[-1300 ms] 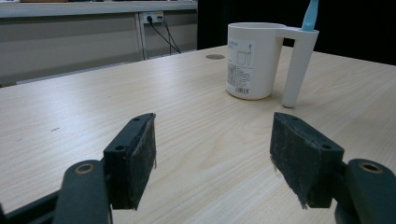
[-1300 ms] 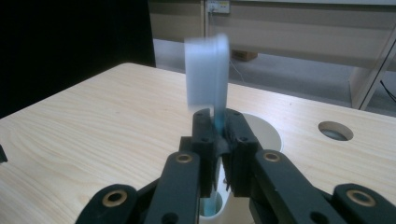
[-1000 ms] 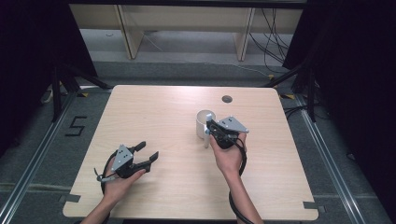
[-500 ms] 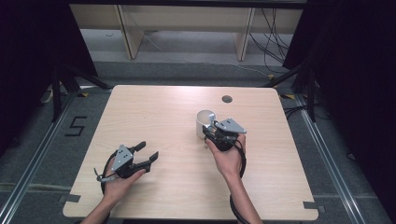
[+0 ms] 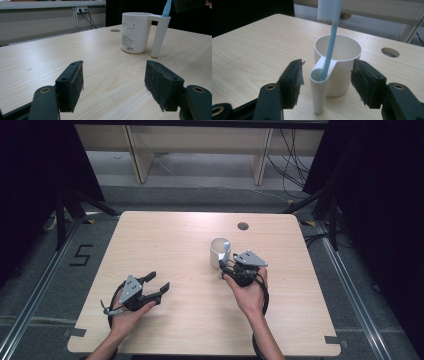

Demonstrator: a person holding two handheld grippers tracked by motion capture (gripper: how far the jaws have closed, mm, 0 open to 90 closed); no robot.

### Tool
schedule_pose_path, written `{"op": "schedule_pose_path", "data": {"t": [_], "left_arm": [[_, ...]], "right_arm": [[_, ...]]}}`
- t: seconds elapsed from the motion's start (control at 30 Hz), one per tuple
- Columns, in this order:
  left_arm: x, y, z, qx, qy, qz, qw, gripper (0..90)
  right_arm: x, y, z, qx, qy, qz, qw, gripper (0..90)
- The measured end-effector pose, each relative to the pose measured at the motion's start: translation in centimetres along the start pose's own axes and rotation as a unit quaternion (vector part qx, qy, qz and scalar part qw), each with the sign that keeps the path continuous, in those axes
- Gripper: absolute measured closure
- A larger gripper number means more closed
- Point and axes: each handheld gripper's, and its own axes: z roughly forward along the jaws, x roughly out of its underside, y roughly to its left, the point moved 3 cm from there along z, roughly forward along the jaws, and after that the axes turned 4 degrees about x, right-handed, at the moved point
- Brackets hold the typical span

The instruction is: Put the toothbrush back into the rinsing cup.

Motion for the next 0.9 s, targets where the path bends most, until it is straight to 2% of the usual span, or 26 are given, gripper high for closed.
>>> {"op": "schedule_pose_path", "data": {"t": [0.03,0.1,0.13,0.27,0.3,0.33,0.4,0.43,0.47,0.5,0.53,0.57,0.63,0.67,0.7,0.87,0.9], "left_arm": [[0.0,0.0,0.0,0.0,0.0,0.0,1.0,30.7],[0.0,0.0,0.0,-0.001,0.0,0.001,1.0,30.7],[0.0,0.0,0.0,-0.001,0.0,0.001,1.0,30.7],[0.0,0.0,0.0,-0.001,0.0,0.001,1.0,30.7],[0.0,0.0,0.0,-0.001,-0.001,0.0,1.0,30.7],[0.0,0.0,0.0,-0.001,0.0,0.001,1.0,30.7],[0.0,0.0,0.0,-0.001,0.0,0.001,1.0,30.7],[0.0,0.0,0.0,-0.001,0.0,0.0,1.0,30.7],[0.0,0.0,0.0,-0.001,0.001,0.0,1.0,30.7],[0.0,0.0,0.0,-0.001,0.001,0.0,1.0,30.7],[0.0,0.0,0.0,-0.001,0.001,0.0,1.0,30.7],[0.0,-0.1,0.0,-0.001,0.001,0.0,1.0,30.7],[0.0,0.0,0.0,-0.001,0.001,0.0,1.0,30.7],[0.0,0.0,0.0,-0.001,0.001,0.0,1.0,30.7],[0.0,0.0,0.0,-0.001,0.001,0.0,1.0,30.7],[0.0,0.0,0.0,-0.002,0.001,0.0,1.0,30.7],[0.0,0.0,0.0,-0.002,0.001,0.0,1.0,30.7]], "right_arm": [[0.1,0.2,-0.1,0.0,0.005,0.019,0.9998,42.9],[0.1,0.0,-0.4,-0.001,0.003,0.006,1.0,43.0],[0.2,0.0,-0.5,-0.005,0.001,0.014,0.9999,43.1],[0.7,-0.4,-1.2,-0.003,0.008,0.006,1.0,43.4],[0.8,-0.5,-1.3,-0.005,0.011,0.01,0.9999,43.4],[1.0,-0.7,-1.4,-0.001,0.008,0.0,1.0,43.5],[1.5,-0.7,-1.8,0.002,0.009,0.014,0.9999,43.6],[1.6,-1.0,-1.9,-0.003,0.011,0.002,0.9999,43.6],[1.9,-1.2,-2.1,0.005,0.01,0.001,0.9999,43.6],[2.1,-1.3,-2.4,0.002,0.021,0.009,0.9997,43.6],[2.4,-1.5,-2.6,0.005,0.019,0.006,0.9998,43.7],[2.7,-1.5,-2.6,0.003,0.019,0.015,0.9997,43.7],[3.1,-2.0,-3.0,0.01,0.021,0.003,0.9997,43.8],[3.5,-1.8,-3.2,0.009,0.029,0.026,0.9992,43.8],[3.7,-2.1,-3.3,0.008,0.026,0.013,0.9995,43.8],[4.7,-2.7,-3.7,0.012,0.029,0.017,0.9994,43.9],[4.8,-2.7,-3.9,0.012,0.03,0.023,0.9992,43.9]]}}
